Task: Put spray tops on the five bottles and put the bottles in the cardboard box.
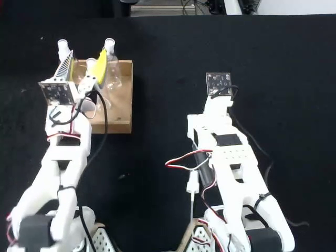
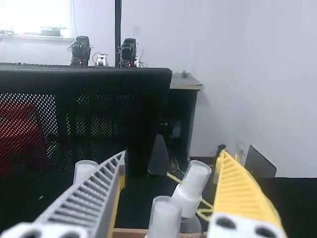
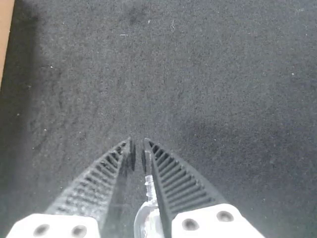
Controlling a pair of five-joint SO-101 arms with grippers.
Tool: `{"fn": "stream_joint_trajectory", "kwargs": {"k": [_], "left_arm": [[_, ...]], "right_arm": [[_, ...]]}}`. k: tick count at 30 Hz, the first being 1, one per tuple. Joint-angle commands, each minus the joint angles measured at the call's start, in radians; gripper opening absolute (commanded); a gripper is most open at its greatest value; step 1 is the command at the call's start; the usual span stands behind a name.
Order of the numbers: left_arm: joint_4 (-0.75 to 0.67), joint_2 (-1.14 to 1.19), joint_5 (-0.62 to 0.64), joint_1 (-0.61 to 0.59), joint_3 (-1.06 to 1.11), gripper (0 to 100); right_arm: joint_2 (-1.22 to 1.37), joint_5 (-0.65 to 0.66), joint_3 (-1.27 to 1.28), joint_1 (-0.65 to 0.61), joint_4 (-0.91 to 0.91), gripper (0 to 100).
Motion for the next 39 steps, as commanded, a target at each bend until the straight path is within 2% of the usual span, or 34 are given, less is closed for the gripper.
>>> {"fn": "stream_joint_trajectory", "kwargs": {"k": [1, 7, 10, 12, 15, 18, 21, 26, 33, 37, 39], "left_arm": [[0.187, -0.176, -0.003, 0.010, -0.113, 26], [0.476, -0.319, -0.003, 0.004, -0.197, 26], [0.565, -0.374, -0.005, -0.031, -0.220, 25], [0.603, -0.408, -0.005, -0.071, -0.239, 18], [0.617, -0.453, -0.005, -0.162, -0.242, 1], [0.635, -0.500, -0.005, -0.254, -0.222, 9], [0.649, -0.562, -0.005, -0.343, -0.182, 5], [0.641, -0.692, 0.002, -0.533, -0.041, 3], [0.638, -0.957, -0.005, -0.774, 0.326, 3], [0.646, -1.148, -0.008, -0.806, 0.529, 3], [0.671, -1.235, -0.054, -0.803, 0.601, 3]], "right_arm": [[-0.033, 0.009, -0.050, 0.015, -0.029, 1.1], [-0.033, 0.009, -0.048, 0.015, -0.029, 1.1], [-0.033, 0.009, -0.048, 0.015, -0.029, 1.1], [-0.033, 0.006, -0.048, 0.015, -0.029, 1.1], [-0.039, 0.002, -0.047, 0.014, -0.021, 1.1], [-0.041, 0.002, -0.053, 0.014, -0.021, 1.1], [-0.041, 0.002, -0.101, 0.005, 0.028, 1.1], [-0.041, 0.002, -0.226, -0.126, 0.196, 1.1], [-0.033, 0.008, -0.311, -0.390, 0.212, 1.1], [-0.031, 0.002, -0.351, -0.488, 0.189, 1.1], [-0.030, 0.002, -0.360, -0.509, 0.124, 1.1]]}}
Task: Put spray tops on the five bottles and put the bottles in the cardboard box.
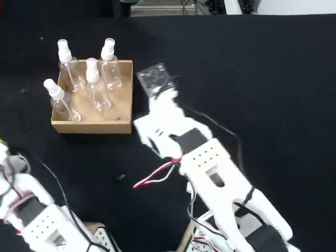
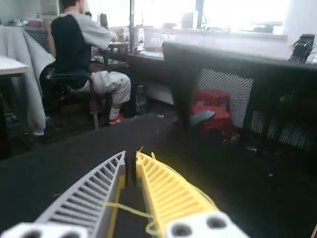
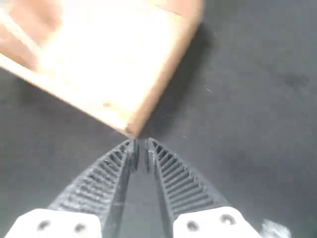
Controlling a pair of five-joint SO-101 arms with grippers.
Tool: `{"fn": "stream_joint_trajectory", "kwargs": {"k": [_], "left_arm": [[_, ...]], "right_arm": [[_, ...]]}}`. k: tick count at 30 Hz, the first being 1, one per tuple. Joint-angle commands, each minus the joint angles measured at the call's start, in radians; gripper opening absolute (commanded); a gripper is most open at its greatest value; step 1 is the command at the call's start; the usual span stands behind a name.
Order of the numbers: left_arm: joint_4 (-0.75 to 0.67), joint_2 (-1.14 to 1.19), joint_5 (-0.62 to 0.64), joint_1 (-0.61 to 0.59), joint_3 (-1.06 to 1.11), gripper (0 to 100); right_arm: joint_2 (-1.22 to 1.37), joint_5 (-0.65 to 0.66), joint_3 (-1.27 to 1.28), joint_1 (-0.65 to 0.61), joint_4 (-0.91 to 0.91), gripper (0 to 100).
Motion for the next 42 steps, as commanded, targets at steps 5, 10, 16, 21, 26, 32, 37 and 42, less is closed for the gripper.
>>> {"fn": "stream_joint_trajectory", "kwargs": {"k": [5, 10, 16, 21, 26, 32, 37, 42], "left_arm": [[0.350, -0.287, -0.118, 0.038, 0.102, 3], [0.624, -0.307, -0.118, 0.116, 0.101, 3], [0.798, -0.307, -0.117, 0.134, 0.101, 3], [0.856, -0.307, -0.117, 0.134, 0.101, 3], [0.895, -0.307, -0.117, 0.134, 0.101, 3], [0.898, -0.307, -0.117, 0.134, 0.101, 3], [0.898, -0.307, -0.117, 0.134, 0.101, 3], [0.898, -0.307, -0.117, 0.134, 0.101, 3]], "right_arm": [[0.036, 0.002, -0.082, -0.092, -0.242, 1.1], [0.242, 0.008, -0.148, -0.144, -0.342, 1.1], [0.432, 0.008, -0.266, -0.140, -0.353, 1.1], [0.565, 0.008, -0.378, -0.138, -0.350, 1.1], [0.670, 0.009, -0.501, -0.138, -0.252, 1.1], [0.797, 0.009, -0.645, -0.137, -0.192, 1.1], [0.891, 0.009, -0.725, -0.137, -0.190, 1.1], [0.949, 0.009, -0.774, -0.135, -0.192, 1.1]]}}
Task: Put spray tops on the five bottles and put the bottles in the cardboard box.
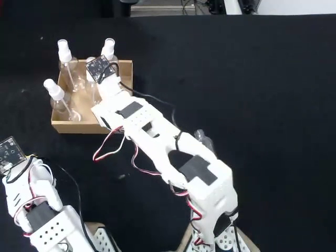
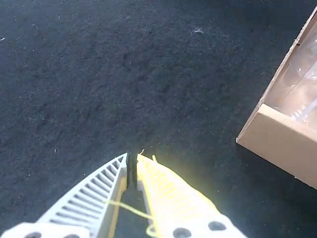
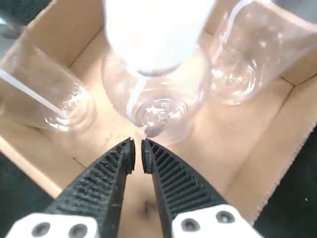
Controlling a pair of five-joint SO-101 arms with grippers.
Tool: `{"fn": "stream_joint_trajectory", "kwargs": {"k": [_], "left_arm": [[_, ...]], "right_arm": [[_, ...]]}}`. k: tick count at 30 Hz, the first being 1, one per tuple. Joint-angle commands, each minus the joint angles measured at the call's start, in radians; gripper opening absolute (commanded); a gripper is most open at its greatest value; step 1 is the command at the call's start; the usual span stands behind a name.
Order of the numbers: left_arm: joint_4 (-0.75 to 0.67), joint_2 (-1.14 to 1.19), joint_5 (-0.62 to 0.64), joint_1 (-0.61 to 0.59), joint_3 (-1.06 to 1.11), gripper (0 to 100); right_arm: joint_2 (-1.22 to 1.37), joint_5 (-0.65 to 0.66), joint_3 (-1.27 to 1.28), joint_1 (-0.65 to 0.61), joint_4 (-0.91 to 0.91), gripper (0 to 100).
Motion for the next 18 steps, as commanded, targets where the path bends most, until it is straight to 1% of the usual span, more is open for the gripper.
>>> {"fn": "stream_joint_trajectory", "kwargs": {"k": [1, 15, 18], "left_arm": [[0.002, -0.017, -0.009, 0.012, 0.021, 3], [0.002, -0.017, -0.009, 0.012, 0.021, 3], [0.002, -0.017, -0.009, 0.012, 0.021, 3]], "right_arm": [[0.012, 0.009, -0.087, 0.000, 0.000, 1.1], [0.064, 0.009, -0.127, 0.011, -0.003, 1.1], [0.065, 0.009, -0.122, 0.012, -0.043, 1.1]]}}
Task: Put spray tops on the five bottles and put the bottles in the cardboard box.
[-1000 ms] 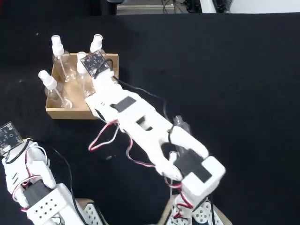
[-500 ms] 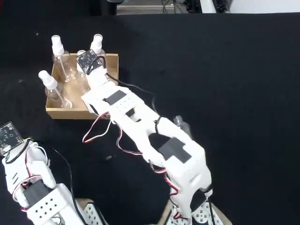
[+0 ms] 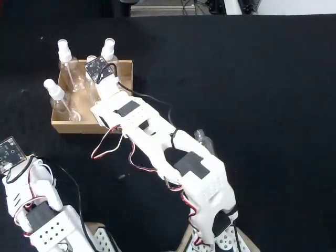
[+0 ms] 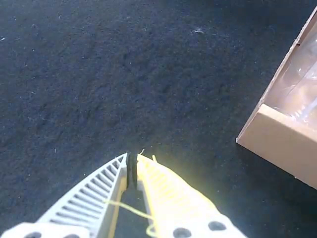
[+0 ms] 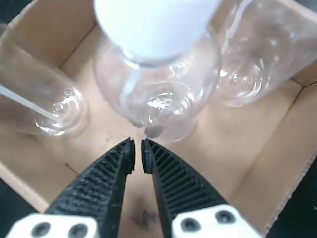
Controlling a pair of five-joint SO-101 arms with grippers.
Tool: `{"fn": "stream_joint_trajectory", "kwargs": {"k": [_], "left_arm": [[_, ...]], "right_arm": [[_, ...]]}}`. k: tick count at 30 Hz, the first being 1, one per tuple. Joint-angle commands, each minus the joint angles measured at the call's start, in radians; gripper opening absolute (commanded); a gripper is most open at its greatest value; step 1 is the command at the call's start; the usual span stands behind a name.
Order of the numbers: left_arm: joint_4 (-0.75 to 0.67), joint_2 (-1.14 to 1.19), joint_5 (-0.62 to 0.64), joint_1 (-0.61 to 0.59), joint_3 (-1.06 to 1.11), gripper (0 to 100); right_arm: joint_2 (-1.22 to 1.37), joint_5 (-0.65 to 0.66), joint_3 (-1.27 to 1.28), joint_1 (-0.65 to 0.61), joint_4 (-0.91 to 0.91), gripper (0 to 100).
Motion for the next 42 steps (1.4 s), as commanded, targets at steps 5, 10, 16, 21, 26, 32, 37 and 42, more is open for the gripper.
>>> {"fn": "stream_joint_trajectory", "kwargs": {"k": [5, 10, 16, 21, 26, 32, 37, 42], "left_arm": [[0.002, -0.017, -0.009, 0.012, 0.021, 3], [0.003, -0.017, -0.009, 0.012, 0.021, 3], [0.003, -0.017, -0.009, 0.012, 0.021, 3], [0.003, -0.017, -0.009, 0.012, 0.021, 3], [0.003, -0.017, -0.009, 0.012, 0.021, 3], [0.003, -0.017, -0.009, 0.012, 0.021, 3], [0.003, -0.017, -0.009, 0.012, 0.021, 3], [0.003, -0.017, -0.009, 0.012, 0.021, 3]], "right_arm": [[-0.010, 0.009, -0.062, 0.011, -0.064, 1.1], [-0.010, 0.009, -0.070, -0.012, -0.066, 1.1], [-0.008, 0.009, -0.074, -0.021, -0.066, 1.1], [-0.008, 0.009, -0.077, -0.021, -0.098, 1.1], [-0.013, 0.009, -0.079, -0.021, -0.101, 1.1], [-0.027, 0.002, -0.111, -0.023, 0.037, 1.1], [-0.053, 0.002, -0.151, 0.006, 0.155, 1.1], [-0.053, 0.002, -0.153, 0.084, 0.120, 1.1]]}}
